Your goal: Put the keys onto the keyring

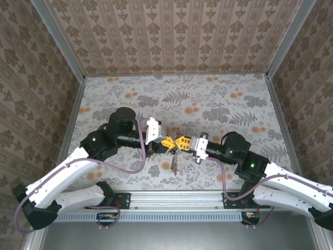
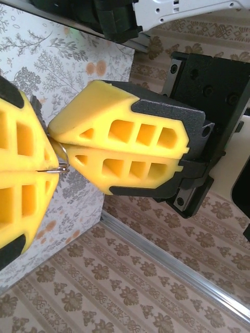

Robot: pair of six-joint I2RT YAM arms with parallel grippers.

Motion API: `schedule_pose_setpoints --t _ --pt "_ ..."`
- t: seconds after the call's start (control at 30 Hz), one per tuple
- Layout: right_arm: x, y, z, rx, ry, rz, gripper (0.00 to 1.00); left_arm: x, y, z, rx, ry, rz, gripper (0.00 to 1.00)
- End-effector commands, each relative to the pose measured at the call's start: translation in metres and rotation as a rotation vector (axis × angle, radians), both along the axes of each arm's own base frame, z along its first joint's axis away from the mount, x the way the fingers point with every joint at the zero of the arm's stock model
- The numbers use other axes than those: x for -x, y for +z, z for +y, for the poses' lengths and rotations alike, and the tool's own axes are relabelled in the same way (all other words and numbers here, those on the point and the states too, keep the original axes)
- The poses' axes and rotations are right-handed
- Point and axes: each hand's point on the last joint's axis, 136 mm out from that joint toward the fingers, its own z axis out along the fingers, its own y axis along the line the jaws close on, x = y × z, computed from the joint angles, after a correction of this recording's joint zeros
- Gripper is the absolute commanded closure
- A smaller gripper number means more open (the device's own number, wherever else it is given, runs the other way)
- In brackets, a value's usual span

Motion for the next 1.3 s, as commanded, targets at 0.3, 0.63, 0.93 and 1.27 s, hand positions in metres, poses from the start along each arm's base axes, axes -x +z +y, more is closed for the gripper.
schedule_pose_setpoints --t 0.3,0.63,0.93,1.27 --pt "0.006 0.011 -0.006 -0.067 0.011 -0.025 1.0 0.022 0.035 -0.004 0.065 -0.147 -0.013 1.0" --pt "0.027 0.036 -0.015 -0.149 0.093 -0.059 1.0 -0.024 0.032 0.028 0.037 0.193 -0.158 0.97" --pt "0.046 0.059 -0.018 -0.233 0.186 -0.056 1.0 -0.01 0.027 0.018 0.063 0.124 -0.244 0.87" --pt "0.054 0.073 -0.019 -0.293 0.237 -0.037 1.0 0.009 0.025 0.014 0.102 0.04 -0.278 0.85"
